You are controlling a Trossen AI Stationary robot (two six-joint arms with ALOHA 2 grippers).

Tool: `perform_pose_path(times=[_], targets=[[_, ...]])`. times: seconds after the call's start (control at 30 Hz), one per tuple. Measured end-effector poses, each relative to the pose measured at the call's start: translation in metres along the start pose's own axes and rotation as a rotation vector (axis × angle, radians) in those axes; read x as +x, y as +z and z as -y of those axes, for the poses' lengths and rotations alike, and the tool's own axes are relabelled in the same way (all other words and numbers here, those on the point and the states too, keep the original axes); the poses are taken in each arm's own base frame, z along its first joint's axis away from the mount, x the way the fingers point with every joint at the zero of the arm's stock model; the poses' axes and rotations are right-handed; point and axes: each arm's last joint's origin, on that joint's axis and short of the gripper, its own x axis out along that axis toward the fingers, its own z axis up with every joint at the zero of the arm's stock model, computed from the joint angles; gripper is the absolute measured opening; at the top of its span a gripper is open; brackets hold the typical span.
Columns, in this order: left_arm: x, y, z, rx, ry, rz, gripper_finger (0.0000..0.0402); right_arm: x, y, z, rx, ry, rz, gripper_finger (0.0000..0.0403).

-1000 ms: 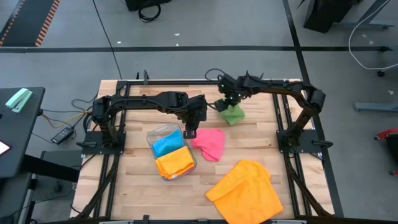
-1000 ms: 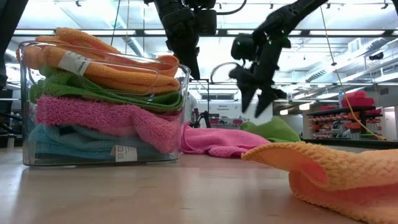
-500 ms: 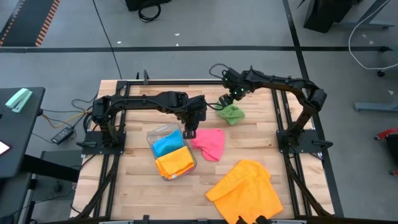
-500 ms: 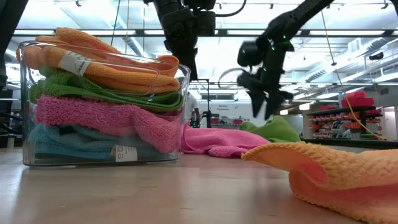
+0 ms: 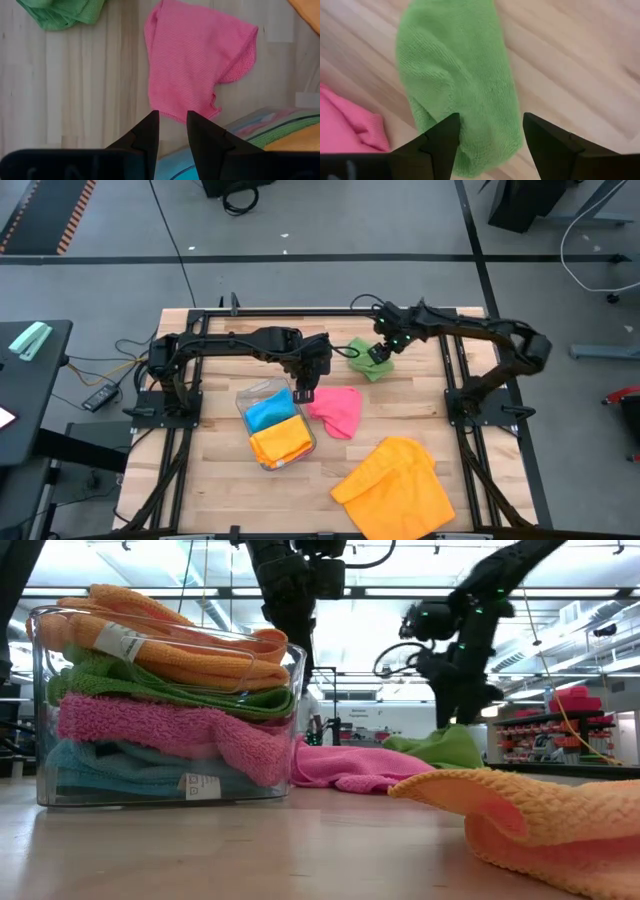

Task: Fold microfiber towels
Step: Fold the green towel

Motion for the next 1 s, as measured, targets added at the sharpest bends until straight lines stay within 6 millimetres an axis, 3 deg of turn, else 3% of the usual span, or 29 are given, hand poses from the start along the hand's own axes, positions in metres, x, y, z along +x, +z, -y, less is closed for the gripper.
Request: perform_pose_path(times=[0.17,0.3,0.5,0.63,0.83,1.0], targets=[[0.0,0.001,-0.002,-0.001,0.004,0.009,0.0107,0.016,-0.033,0.005,0.109,0.082,0.057,0.0227],[0.0,0.001,-0.002,-0.001,0.004,0.01,0.0107,0.023,-0.056,-0.01,0.087,0.145,0.035,0.0226],[0.0,0.001,-0.002,0.002,0.003,0.011,0.0107,0.002,-0.07,-0.042,-0.124,0.163,0.152,0.0206],[0.0,0.001,-0.002,-0.002,0.004,0.011,0.0107,-0.011,-0.079,-0.051,-0.305,0.171,0.218,0.0193],[0.0,0.001,-0.002,-0.014,0.004,0.013,0.0107,-0.021,-0.058,-0.041,-0.228,0.084,0.429,0.018],[0.0,0.002,-0.002,-0.014,0.004,0.017,0.0107,-0.007,-0.036,-0.038,-0.299,0.08,0.504,0.0181]])
